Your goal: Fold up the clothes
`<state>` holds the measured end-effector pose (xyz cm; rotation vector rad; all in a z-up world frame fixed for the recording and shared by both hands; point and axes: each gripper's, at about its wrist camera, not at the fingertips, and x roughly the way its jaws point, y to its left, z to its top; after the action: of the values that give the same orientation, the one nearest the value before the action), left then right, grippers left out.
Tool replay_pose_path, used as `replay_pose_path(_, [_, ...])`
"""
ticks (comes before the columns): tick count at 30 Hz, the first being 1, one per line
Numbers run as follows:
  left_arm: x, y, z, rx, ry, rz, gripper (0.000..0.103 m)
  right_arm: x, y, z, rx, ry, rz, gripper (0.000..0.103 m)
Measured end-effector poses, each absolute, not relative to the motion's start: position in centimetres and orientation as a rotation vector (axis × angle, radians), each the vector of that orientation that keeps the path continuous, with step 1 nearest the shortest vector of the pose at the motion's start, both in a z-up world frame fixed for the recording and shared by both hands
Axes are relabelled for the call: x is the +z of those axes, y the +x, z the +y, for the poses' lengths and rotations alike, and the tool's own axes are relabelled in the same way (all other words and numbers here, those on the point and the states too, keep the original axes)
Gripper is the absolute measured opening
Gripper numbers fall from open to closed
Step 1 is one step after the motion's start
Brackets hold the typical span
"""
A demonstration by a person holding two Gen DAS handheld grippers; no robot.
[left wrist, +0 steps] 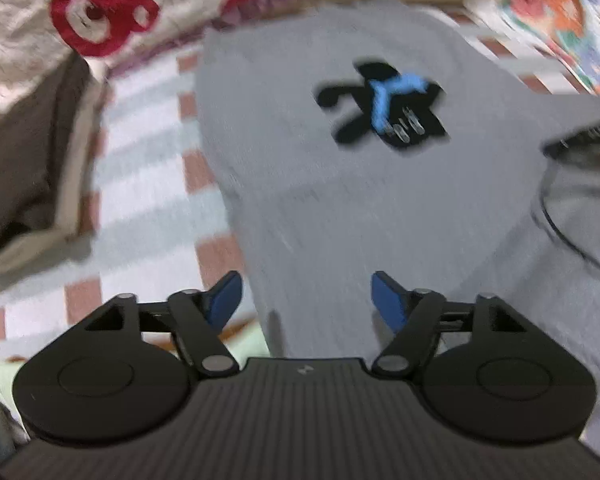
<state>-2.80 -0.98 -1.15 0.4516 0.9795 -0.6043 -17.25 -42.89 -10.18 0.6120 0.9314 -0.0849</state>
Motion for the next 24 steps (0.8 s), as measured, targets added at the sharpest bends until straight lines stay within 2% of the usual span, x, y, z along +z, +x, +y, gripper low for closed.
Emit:
replay_pose_path(1, [-2.0,-1.9,-1.5,-0.569,0.449,0.953,0.075,-10.0,-17.4,-42.8,-0.086,0.602,0.915,0.042])
replay_pose_path(2, [-2.9,-0.9,-1.9,-0.533,0.447,0.926,0.075,-9.8,-17.5,-42.7,-0.087,0.593,0.899,0.057])
replay_pose_path(4, [-5.7,2.0,-2.8,-0.407,0.444,0.915,0.075,-9.4,-17.7,-42.5,-0.089,0.573,0.867,0.059])
replay_pose_path(5, [-7.3,3.8,-3.2,-0.338,0.449,0.945,0.074,-9.2,-17.8,-42.4,-0.090,0.564,0.851,0.056])
replay_pose_path(6, [-8.3,5.1,-3.4,-0.316,0.446,0.951,0.072,-9.0,-17.9,-42.4,-0.091,0.554,0.835,0.034])
replay_pose_path(7, [-9.3,6.3,-3.7,-0.294,0.443,0.958,0.072,-8.8,-18.0,-42.3,-0.092,0.544,0.819,0.017])
replay_pose_path(8, [-10.0,7.0,-3.8,-0.315,0.420,0.965,0.072,-8.6,-18.1,-42.2,-0.092,0.535,0.802,0.011])
replay_pose_path(13, [-13.2,10.0,-2.4,-0.351,0.158,1.103,0.072,-7.6,-18.6,-41.7,-0.097,0.486,0.722,0.010])
replay_pose_path(14, [-13.5,10.0,-2.1,-0.345,0.130,1.100,0.062,-7.5,-18.7,-41.6,-0.098,0.475,0.706,0.010])
replay_pose_path(15, [-13.3,9.7,-2.0,-0.356,0.154,1.078,0.049,-7.2,-18.7,-41.3,-0.098,0.428,0.699,0.010])
replay_pose_path(16, [-13.1,9.4,-2.0,-0.366,0.179,1.055,0.021,-7.0,-18.7,-41.0,-0.094,0.400,0.691,0.010])
replay_pose_path(19, [-12.7,7.8,-3.2,-0.379,0.352,0.956,0.008,-6.1,-19.2,-40.5,-0.092,0.362,0.658,0.008])
replay_pose_path(24, [-12.9,6.1,-5.0,-0.367,0.547,0.870,0.008,-6.8,-19.2,-40.1,-0.173,0.295,0.740,0.008])
